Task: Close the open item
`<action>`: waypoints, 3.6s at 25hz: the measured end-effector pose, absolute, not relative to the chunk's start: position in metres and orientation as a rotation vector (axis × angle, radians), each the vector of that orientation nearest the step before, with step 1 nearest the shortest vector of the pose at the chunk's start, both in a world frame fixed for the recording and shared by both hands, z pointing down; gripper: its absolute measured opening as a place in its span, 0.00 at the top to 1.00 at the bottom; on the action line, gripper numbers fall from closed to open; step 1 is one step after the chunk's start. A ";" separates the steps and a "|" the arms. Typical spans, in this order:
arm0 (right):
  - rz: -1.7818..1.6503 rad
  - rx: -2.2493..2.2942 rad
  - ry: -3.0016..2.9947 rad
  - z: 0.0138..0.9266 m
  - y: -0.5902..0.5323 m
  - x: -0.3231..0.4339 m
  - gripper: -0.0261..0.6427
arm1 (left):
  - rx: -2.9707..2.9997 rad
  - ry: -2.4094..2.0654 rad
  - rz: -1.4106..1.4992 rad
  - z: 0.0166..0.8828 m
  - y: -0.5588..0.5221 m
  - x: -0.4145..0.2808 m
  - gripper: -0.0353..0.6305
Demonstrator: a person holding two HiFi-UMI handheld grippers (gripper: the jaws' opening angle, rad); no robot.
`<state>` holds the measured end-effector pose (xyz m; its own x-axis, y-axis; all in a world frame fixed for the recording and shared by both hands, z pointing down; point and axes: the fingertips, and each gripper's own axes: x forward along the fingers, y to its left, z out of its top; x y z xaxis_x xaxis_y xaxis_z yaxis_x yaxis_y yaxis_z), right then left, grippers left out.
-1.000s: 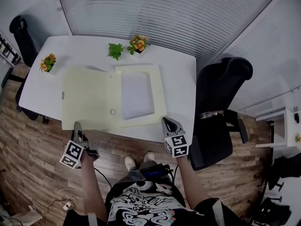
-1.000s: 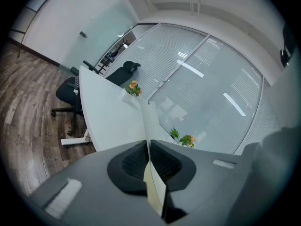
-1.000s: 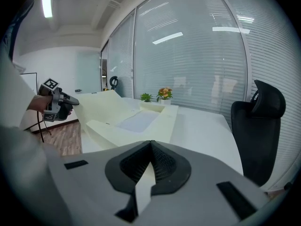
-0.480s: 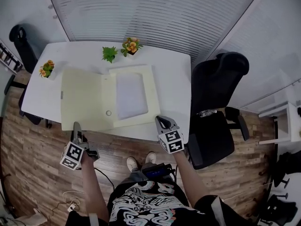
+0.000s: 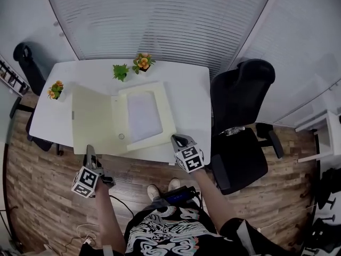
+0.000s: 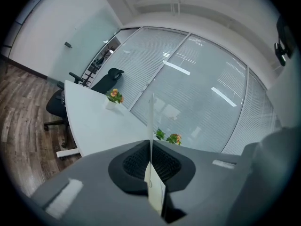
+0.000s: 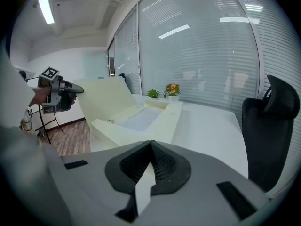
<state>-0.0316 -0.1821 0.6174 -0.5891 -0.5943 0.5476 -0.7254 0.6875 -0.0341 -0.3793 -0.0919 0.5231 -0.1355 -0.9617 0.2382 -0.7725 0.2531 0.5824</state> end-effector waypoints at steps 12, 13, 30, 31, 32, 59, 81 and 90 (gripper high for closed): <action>0.348 0.962 -2.382 0.617 -0.182 -0.032 0.96 | 1.778 -1.870 -0.470 0.493 -0.104 -0.338 0.94; 0.346 0.958 -2.382 0.617 -0.182 -0.032 0.96 | 1.795 -1.861 -0.474 0.491 -0.105 -0.334 0.94; 0.306 0.878 -2.423 0.616 -0.182 -0.034 0.96 | 1.912 -1.775 -0.574 0.475 -0.115 -0.289 0.91; 0.305 0.868 -2.423 0.616 -0.183 -0.034 0.96 | 1.917 -1.772 -0.578 0.475 -0.116 -0.286 0.91; 0.304 0.855 -2.422 0.616 -0.182 -0.035 0.96 | 1.922 -1.771 -0.578 0.474 -0.115 -0.284 0.91; 0.284 0.767 -2.448 0.618 -0.180 -0.036 0.96 | 2.099 -1.590 -0.407 0.474 -0.143 -0.198 0.88; 0.283 0.743 -2.469 0.617 -0.180 -0.038 0.96 | 2.216 -1.424 -0.181 0.497 -0.158 -0.140 0.86; 0.272 0.729 -2.455 0.616 -0.179 -0.036 0.96 | 2.234 -1.373 -0.078 0.507 -0.163 -0.125 0.85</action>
